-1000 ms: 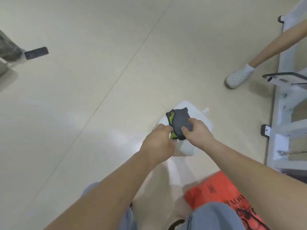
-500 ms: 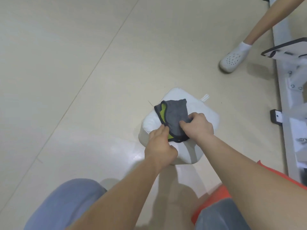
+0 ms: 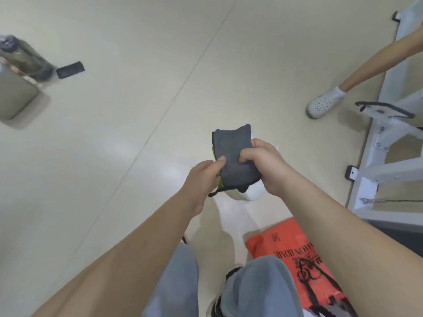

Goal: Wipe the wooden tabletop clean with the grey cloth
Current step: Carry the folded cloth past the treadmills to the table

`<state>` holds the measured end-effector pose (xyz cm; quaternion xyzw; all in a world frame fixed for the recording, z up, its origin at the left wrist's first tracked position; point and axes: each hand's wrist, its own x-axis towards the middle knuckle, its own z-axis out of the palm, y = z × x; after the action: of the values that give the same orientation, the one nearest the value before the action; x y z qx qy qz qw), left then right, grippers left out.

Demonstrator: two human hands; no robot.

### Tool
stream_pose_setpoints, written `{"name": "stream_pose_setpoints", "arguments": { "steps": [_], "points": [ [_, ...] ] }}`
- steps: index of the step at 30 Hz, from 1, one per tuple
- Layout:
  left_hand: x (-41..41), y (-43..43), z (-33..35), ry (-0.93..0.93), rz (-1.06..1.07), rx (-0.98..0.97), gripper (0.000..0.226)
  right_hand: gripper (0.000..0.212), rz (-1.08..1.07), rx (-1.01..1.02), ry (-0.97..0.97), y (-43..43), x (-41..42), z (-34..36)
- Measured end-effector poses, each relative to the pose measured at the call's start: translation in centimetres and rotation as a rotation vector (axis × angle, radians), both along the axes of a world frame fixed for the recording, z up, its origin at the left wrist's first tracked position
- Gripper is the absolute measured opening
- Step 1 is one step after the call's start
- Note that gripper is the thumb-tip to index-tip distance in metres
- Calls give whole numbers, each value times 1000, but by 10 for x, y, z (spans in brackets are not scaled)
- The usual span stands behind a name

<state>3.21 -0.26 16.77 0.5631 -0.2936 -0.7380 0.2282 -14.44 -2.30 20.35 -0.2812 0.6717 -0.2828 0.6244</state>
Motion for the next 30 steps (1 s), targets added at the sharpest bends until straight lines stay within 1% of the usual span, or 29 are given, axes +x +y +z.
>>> {"name": "stream_pose_setpoints", "arguments": {
  "steps": [2, 3, 6, 9, 11, 13, 16, 18, 20, 24, 28, 30],
  "points": [
    [24, 7, 66, 119, 77, -1, 47, 19, 58, -10, -66, 0, 22, 68],
    [37, 11, 98, 147, 109, -15, 48, 21, 88, -21, -100, 0, 32, 98],
    [71, 21, 176, 156, 194, -53, 46, 28, 202, -64, -144, -2, 66, 176],
    [97, 31, 222, 186, 324, -69, 50, 45, 314, -59, -152, -8, 96, 227],
    [110, 37, 243, 176, 407, -115, 49, 49, 397, -33, -138, -14, 110, 249],
    [119, 48, 261, 129, 452, -146, 48, 43, 530, -29, -105, -18, 125, 265],
    [133, 71, 276, 27, 548, -154, 46, 43, 696, -50, -41, -20, 154, 278],
    [145, 94, 280, -9, 634, -168, 45, 37, 794, -57, -66, -14, 176, 277],
    [155, 126, 285, -8, 744, -171, 40, 35, 930, -41, -110, 2, 202, 277],
    [179, 214, 300, -27, 1025, -109, 35, 40, 1129, 10, -181, 69, 266, 279],
    [197, 310, 321, -47, 1286, -98, 13, 42, 1333, 101, -258, 161, 325, 284],
    [203, 366, 331, -75, 1455, -113, 10, 42, 1459, 137, -265, 216, 355, 287]
  ]
}}
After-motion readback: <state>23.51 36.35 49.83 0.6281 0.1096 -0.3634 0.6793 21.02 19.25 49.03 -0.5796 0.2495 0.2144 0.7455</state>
